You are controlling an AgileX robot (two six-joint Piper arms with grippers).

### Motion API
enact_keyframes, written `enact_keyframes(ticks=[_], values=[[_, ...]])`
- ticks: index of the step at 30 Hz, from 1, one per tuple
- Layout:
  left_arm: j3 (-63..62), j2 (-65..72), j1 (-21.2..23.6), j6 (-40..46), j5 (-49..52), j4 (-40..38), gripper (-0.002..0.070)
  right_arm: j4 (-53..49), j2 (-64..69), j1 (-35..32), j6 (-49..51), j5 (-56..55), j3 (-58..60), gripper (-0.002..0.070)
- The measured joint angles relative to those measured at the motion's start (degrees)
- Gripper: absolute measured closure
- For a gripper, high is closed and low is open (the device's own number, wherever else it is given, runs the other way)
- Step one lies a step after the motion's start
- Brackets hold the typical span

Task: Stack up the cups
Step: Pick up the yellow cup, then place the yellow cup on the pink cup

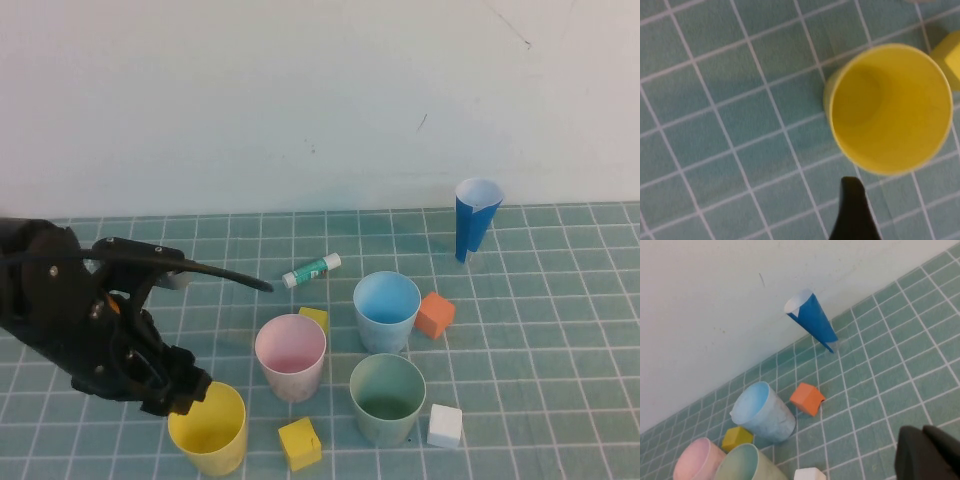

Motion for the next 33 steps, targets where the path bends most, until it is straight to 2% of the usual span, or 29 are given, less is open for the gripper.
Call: enact_keyframes(ticks=[5, 16, 18, 21, 23, 27, 33], values=[[-0.4, 5.2, 0.0, -0.8, -5.8, 0.0, 0.0237, 0.0, 0.0, 0.0, -0.3, 0.3, 0.0, 0.0679], [-2.4, 18.4, -0.1, -1.0, -10.3, 0.0, 0.0245, -0.1, 0.0, 0.0, -1.4, 0.6, 0.0, 0.0679], [-2.4, 20.2, -0.1, -1.0, -10.9, -0.1, 0.0322, -0.1, 0.0, 0.0, -1.4, 0.6, 0.0, 0.0679], [-2.4, 21.6, -0.1, -1.0, -11.7, -0.1, 0.0536, -0.1, 0.0, 0.0, -1.6, 0.7, 0.0, 0.0679], [-2.5, 21.6, -0.1, -1.0, -12.1, 0.1, 0.0614, -0.1, 0.0, 0.0, -1.6, 0.7, 0.0, 0.0679], [-5.1, 20.2, -0.1, -1.0, -8.8, 2.4, 0.0662, -0.1, 0.0, 0.0, -1.7, 0.7, 0.0, 0.0679], [-15.8, 13.9, -0.5, -1.0, 2.8, 3.9, 0.0669, -0.1, 0.0, 0.0, -1.7, 0.7, 0.0, 0.0679]])
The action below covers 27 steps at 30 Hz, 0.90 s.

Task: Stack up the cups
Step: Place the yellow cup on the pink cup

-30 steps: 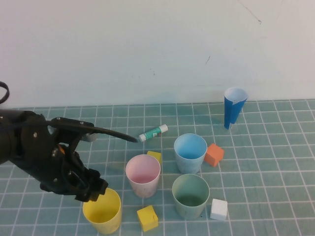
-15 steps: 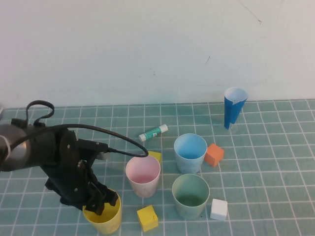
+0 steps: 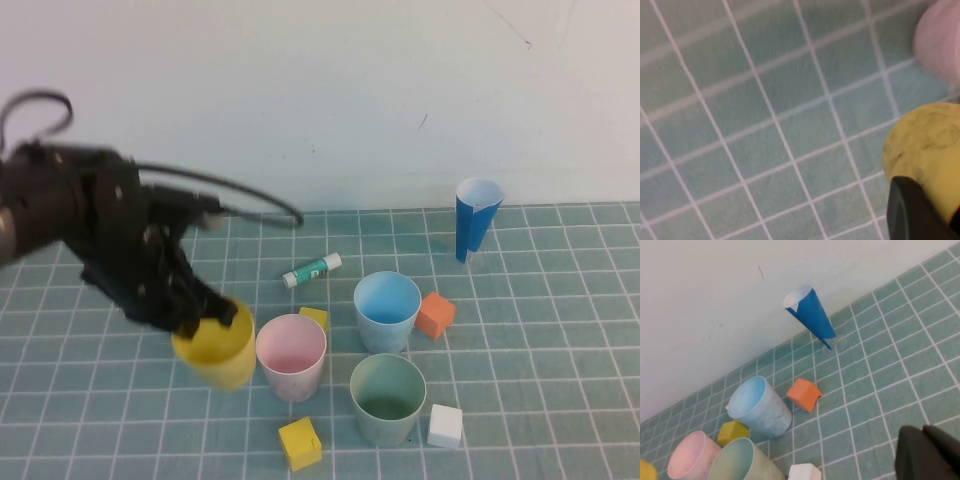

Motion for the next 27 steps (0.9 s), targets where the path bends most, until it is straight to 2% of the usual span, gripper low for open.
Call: enact_keyframes(ticks=[4, 10, 17, 27], values=[[-9.4, -2.9, -1.1, 0.4, 5.1, 0.2, 0.0669, 0.0, 0.0, 0.0, 0.0, 0.0, 0.0, 0.0679], [-16.7, -0.6, -4.0, 0.8, 5.6, 0.2, 0.0669, 0.0, 0.0, 0.0, 0.0, 0.0, 0.0, 0.0679], [-17.6, 7.6, -6.0, 1.3, 6.2, 0.1, 0.0669, 0.0, 0.0, 0.0, -1.1, 0.0, 0.0, 0.0679], [-17.8, 14.1, -6.1, 1.5, 2.8, -0.5, 0.0669, 0.0, 0.0, 0.0, -1.4, 0.0, 0.0, 0.0679]])
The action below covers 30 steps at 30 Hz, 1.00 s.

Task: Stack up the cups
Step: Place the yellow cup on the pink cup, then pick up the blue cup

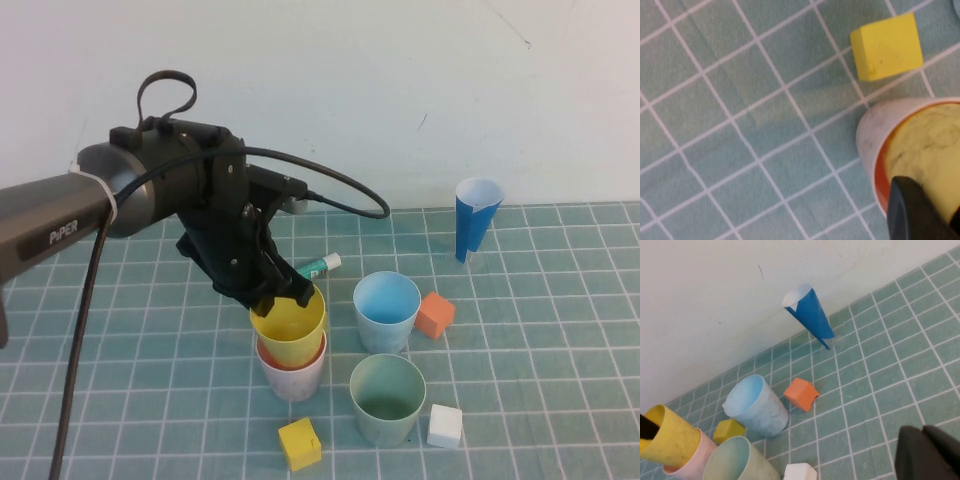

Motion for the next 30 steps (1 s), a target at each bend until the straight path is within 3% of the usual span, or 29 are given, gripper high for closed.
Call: enact_keyframes(ticks=[12, 19, 22, 25, 30], values=[[-0.3, 0.8, 0.0, 0.0, -1.2, -0.3, 0.0655, 2.0, 0.0, 0.0, -1.7, 0.0, 0.0, 0.0678], [-0.5, -0.3, 0.0, -0.2, 0.2, -0.4, 0.0426, 10.5, 0.0, 0.0, -12.5, 1.1, -0.2, 0.0678], [-0.5, -2.4, 0.0, -0.2, 0.6, 0.1, 0.0394, 10.9, 0.0, 0.0, -17.2, 3.4, -2.7, 0.0678], [0.6, -6.7, 0.0, -0.2, -0.8, 0.5, 0.0439, 10.8, 0.0, 0.1, -22.9, 4.4, -7.8, 0.0678], [7.6, -19.2, 0.0, -0.2, -7.9, 0.9, 0.0611, 5.8, 5.4, 0.1, -26.8, 8.7, -16.5, 0.0678]])
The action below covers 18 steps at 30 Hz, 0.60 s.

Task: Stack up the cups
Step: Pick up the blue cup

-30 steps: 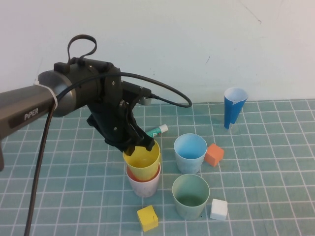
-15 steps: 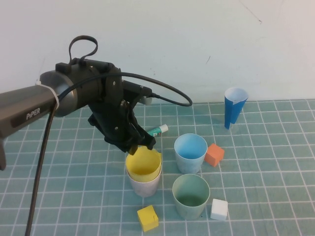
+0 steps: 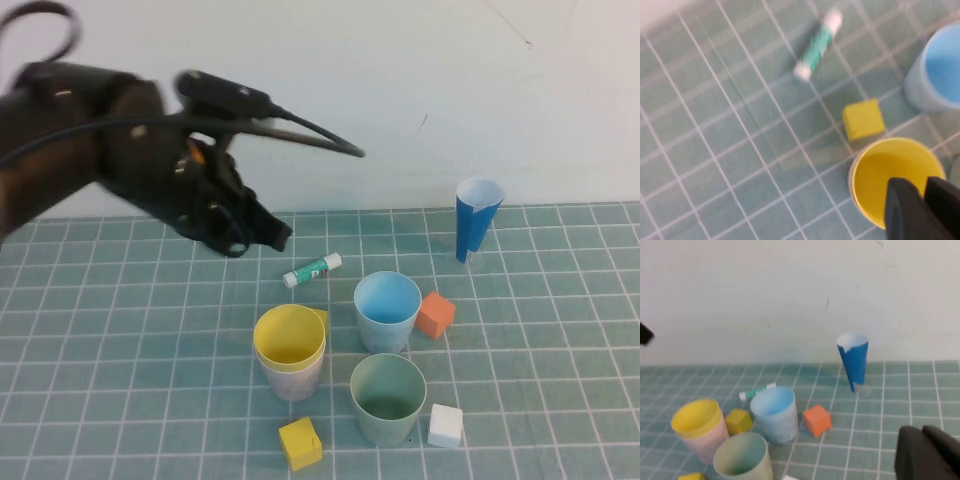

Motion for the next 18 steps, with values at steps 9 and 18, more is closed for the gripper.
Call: enact_keyframes(ticks=[9, 18], values=[[23.5, -27.8, 0.0, -0.8, -6.1, -0.2, 0.0673, -4.3, 24.2, 0.0, -7.8, 13.6, -17.0, 0.0679], [39.4, -51.5, 0.0, -5.3, -7.4, -0.6, 0.0673, 6.9, 49.9, 0.2, -25.5, 23.5, -31.4, 0.0679]])
